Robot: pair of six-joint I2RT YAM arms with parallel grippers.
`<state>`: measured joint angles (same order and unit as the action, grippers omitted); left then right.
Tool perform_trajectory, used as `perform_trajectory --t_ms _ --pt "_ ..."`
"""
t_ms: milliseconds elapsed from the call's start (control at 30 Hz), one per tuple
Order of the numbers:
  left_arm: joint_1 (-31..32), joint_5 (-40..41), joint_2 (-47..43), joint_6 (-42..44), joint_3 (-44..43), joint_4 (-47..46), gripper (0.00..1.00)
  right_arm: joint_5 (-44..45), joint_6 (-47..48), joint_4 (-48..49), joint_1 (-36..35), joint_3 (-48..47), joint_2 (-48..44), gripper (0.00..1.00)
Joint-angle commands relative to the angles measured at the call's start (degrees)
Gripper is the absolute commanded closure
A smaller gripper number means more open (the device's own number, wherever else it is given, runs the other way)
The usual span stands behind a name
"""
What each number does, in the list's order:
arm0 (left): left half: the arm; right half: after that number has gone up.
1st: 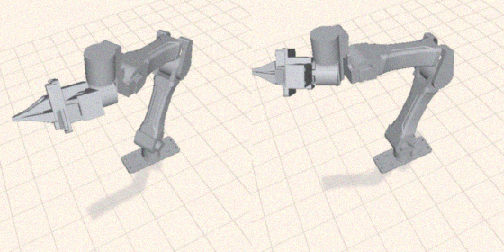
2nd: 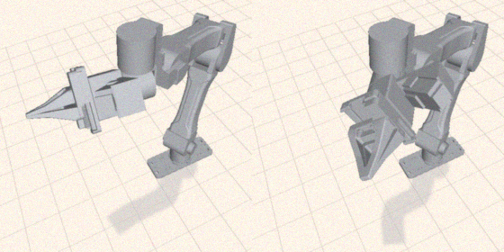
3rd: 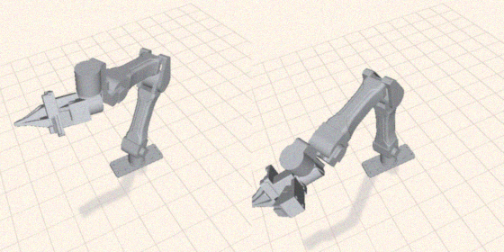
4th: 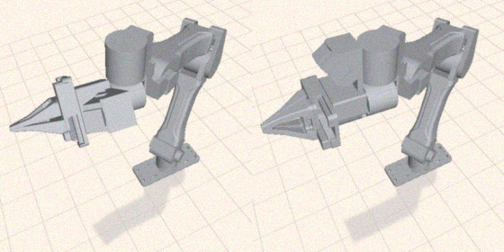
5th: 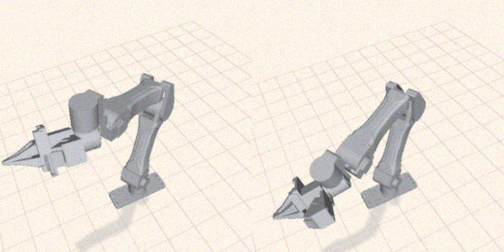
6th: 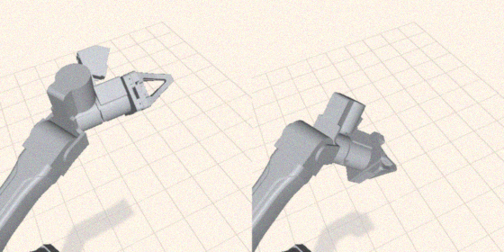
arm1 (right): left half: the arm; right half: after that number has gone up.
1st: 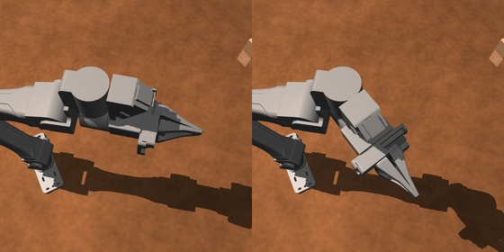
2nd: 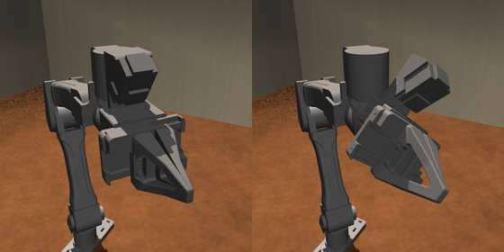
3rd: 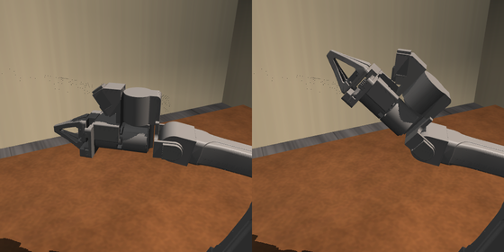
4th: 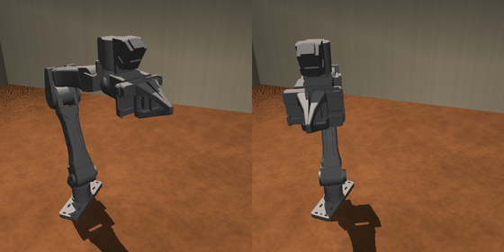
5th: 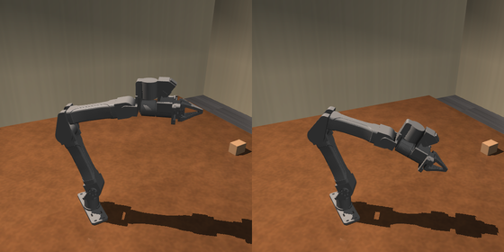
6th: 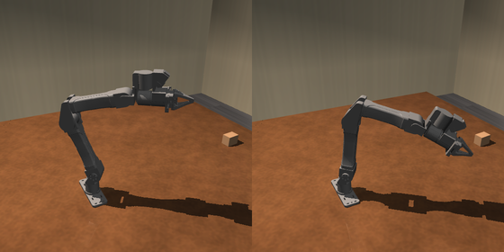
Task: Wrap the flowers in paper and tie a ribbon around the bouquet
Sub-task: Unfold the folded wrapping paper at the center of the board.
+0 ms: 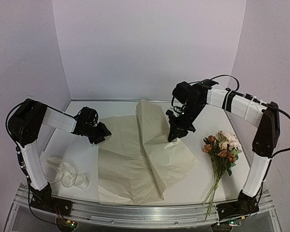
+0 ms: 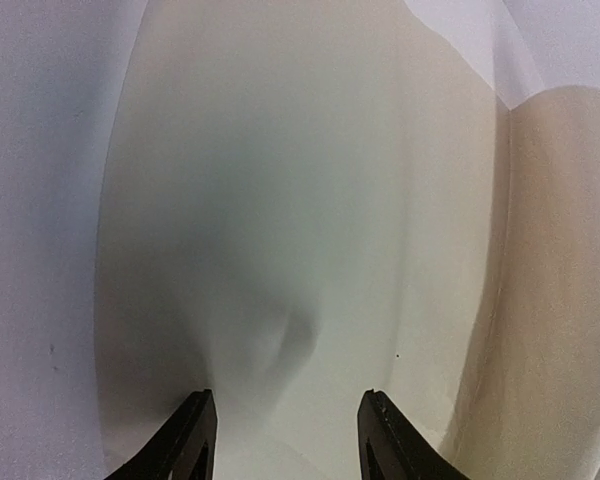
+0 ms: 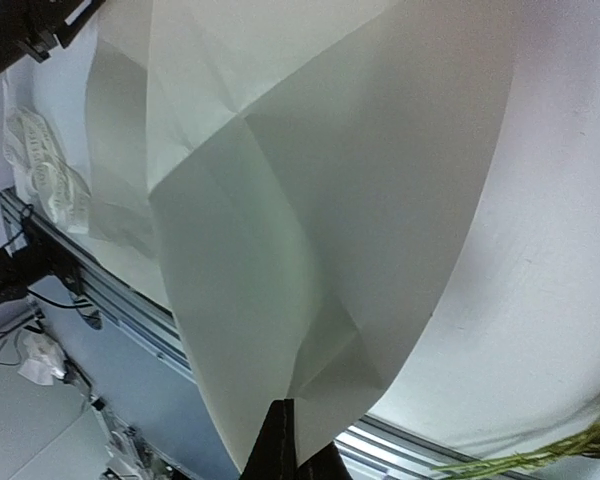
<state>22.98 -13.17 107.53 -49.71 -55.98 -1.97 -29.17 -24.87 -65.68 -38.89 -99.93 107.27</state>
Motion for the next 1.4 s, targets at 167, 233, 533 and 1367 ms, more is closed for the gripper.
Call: perform_trajectory --t_ms 167,233,533,1367 --pt "-3.3 6.9 1.2 1.1 -1.6 8.9 0.49 25.9 9.2 -10.2 2.6 6.4 -6.2 1.00" --pt "-4.4 7.0 2.0 1.4 -3.0 9.5 0.49 28.5 9.5 -10.2 2.8 6.6 -5.0 1.00" --pt "-9.9 3.7 9.5 7.9 -15.8 12.9 0.49 32.4 3.1 -9.2 3.0 5.7 1.5 1.00" --pt "-4.6 -7.0 -8.8 2.9 1.0 12.3 0.16 45.3 -21.2 3.3 6.3 15.7 3.6 1.00"
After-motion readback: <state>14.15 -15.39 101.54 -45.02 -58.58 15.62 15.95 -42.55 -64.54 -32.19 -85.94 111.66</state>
